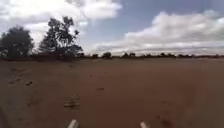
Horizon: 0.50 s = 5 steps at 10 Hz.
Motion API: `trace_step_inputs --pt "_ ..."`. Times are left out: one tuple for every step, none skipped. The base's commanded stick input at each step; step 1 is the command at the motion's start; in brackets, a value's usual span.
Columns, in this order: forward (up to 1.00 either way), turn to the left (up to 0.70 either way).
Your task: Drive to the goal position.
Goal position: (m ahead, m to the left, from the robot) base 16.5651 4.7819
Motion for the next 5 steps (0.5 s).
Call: trace_step_inputs --pt "0.70 0.00" --pt "0.70 0.00" --pt "0.70 0.00" --pt "0.70 0.00" --pt "0.70 0.00"
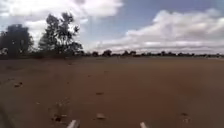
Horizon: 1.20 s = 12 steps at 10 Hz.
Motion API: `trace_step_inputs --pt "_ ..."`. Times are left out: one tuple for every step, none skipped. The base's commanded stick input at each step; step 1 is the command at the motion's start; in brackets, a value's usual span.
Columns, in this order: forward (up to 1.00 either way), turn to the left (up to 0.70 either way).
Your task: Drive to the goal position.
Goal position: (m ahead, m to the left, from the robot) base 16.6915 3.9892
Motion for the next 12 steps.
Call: trace_step_inputs --pt "0.70 0.00" --pt "0.70 0.00" --pt "0.70 0.00" --pt "0.70 0.00" --pt "0.70 0.00" --pt "0.70 0.00" --pt "0.70 0.00" --pt "0.70 0.00" --pt "0.70 0.00" --pt "0.70 0.00" --pt "0.70 0.00" --pt "0.70 0.00"
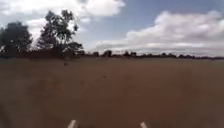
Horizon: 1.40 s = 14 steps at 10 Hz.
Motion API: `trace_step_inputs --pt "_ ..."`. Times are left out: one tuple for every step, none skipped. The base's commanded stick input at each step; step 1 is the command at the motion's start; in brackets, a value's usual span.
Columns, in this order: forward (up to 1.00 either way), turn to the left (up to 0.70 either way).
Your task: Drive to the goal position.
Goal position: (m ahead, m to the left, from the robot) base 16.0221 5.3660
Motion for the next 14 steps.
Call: trace_step_inputs --pt "0.70 0.00" --pt "0.70 0.00" --pt "0.70 0.00" --pt "0.70 0.00" --pt "0.70 0.00" --pt "0.70 0.00" --pt "0.70 0.00" --pt "0.70 0.00" --pt "0.70 0.00" --pt "0.70 0.00" --pt "0.70 0.00" --pt "0.70 0.00" --pt "0.70 0.00" --pt "0.70 0.00"
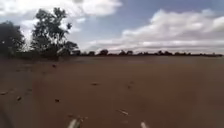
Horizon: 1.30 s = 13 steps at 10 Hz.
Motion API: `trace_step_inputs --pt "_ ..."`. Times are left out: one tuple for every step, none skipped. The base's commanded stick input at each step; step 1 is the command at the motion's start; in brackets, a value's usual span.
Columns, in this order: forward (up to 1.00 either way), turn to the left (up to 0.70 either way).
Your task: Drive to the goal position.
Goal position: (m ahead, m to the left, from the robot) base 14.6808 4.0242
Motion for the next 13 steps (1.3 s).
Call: trace_step_inputs --pt "0.70 0.00" --pt "0.70 0.00" --pt "0.70 0.00" --pt "0.70 0.00" --pt "0.70 0.00" --pt "0.70 0.00" --pt "0.70 0.00" --pt "0.70 0.00" --pt "0.70 0.00" --pt "0.70 0.00" --pt "0.70 0.00" --pt "0.70 0.00" --pt "0.70 0.00"
